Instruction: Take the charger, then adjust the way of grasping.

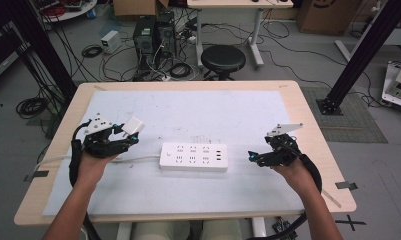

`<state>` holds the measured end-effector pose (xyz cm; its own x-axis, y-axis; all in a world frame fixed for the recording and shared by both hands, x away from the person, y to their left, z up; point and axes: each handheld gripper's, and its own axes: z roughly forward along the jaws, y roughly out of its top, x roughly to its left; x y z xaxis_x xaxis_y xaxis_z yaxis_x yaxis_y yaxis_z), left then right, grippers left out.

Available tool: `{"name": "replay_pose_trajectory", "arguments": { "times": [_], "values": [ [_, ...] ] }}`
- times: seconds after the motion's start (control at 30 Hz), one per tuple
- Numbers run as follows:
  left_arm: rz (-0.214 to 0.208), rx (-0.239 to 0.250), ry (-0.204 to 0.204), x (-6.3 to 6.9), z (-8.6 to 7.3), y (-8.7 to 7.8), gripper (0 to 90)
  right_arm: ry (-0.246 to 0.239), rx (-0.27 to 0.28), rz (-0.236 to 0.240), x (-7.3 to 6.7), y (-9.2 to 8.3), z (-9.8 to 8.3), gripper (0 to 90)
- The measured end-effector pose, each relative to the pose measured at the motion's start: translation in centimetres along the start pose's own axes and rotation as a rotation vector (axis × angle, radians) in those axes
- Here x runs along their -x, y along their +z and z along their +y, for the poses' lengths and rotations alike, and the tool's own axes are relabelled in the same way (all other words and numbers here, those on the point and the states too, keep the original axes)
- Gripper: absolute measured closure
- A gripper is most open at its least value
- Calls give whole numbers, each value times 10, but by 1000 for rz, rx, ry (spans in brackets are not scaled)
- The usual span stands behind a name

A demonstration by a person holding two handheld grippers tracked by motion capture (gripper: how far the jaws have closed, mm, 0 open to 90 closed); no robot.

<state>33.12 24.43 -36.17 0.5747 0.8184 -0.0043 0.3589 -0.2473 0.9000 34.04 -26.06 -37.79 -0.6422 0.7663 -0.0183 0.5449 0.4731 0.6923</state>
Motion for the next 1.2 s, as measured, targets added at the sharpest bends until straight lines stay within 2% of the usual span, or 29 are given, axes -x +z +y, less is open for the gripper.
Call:
{"name": "replay_pose_trajectory", "arguments": {
  "times": [0.3, 0.6, 0.73, 0.9, 1.03, 1.2],
  "values": [
    [-48, 8, 69, 18, 1, -9, 428, -5, 11, 2, -1, -3, 1, 158],
    [-132, 43, 143, 32, 2, -15, 427, -12, 9, 11, -2, -2, 1, 158],
    [-181, 58, 177, 39, 1, -14, 427, -33, 11, 22, -4, -2, 3, 157],
    [-225, 58, 204, 47, 0, -9, 427, -55, 12, 57, -10, -1, 10, 158],
    [-254, 64, 226, 55, 0, -6, 427, -47, 19, 98, -13, 0, 15, 158],
    [-282, 55, 281, 68, 0, -1, 427, -42, 19, 148, -19, 5, 21, 158]
  ]
}}
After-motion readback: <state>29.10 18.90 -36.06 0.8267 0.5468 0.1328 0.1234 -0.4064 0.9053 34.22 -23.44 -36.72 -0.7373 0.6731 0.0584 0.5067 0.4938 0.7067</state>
